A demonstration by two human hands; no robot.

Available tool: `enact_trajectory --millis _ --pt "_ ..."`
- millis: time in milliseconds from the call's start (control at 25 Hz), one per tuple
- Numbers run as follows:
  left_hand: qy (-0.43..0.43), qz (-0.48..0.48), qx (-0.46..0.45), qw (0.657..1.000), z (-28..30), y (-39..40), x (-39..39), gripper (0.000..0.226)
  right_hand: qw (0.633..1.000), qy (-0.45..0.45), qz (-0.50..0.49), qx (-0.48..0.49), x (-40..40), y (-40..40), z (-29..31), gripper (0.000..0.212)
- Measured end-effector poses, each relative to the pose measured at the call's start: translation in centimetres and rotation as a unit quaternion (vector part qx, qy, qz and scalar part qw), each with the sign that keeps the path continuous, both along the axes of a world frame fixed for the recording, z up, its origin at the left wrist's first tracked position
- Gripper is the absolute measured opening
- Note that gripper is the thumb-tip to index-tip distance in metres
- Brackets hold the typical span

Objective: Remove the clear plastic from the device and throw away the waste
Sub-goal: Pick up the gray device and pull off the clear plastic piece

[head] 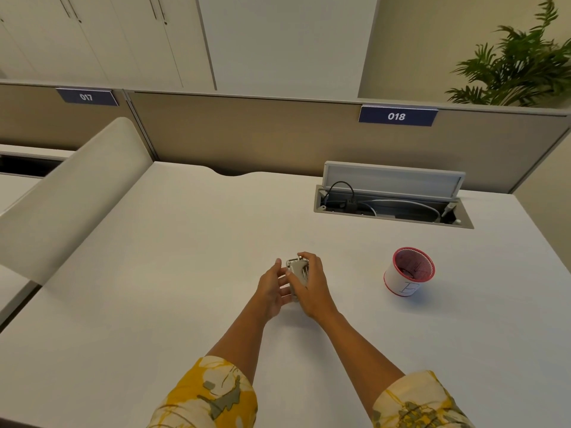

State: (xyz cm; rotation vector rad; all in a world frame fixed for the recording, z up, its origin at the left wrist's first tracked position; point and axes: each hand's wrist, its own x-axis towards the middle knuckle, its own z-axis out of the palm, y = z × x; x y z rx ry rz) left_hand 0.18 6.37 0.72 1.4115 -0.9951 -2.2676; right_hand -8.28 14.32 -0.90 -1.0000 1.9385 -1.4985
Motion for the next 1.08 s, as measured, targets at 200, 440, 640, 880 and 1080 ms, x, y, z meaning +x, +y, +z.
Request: enact_trajectory --millis 200,440,640,880,1080 --pt "0.006 -0.015 -0.006 1.0 0.7 0.0 -0.1 0.041 0.999 0.045 0.003 -0.001 0.4 0.4 0.4 0.055" --pt "0.019 0.0 0.011 1.0 1.1 0.0 -0.4 0.039 0.998 0.066 -0.008 -0.01 0.1 0.5 1.0 0.052" --pt "0.03 0.015 0.023 0.999 1.4 0.2 -0.7 0.037 0.996 0.086 -0.019 -0.021 0.0 0.5 1.3 0.052" --pt "0.077 -0.012 -0.005 0.997 2.0 1.0 -1.0 0.033 0.995 0.068 -0.076 -0.022 -0.8 -0.1 1.6 0.048" --pt "0.104 -0.047 -0.047 0.992 3.0 2.1 -2.1 0.031 0.985 0.038 -0.165 -0.029 -1.7 -1.6 2.5 0.048"
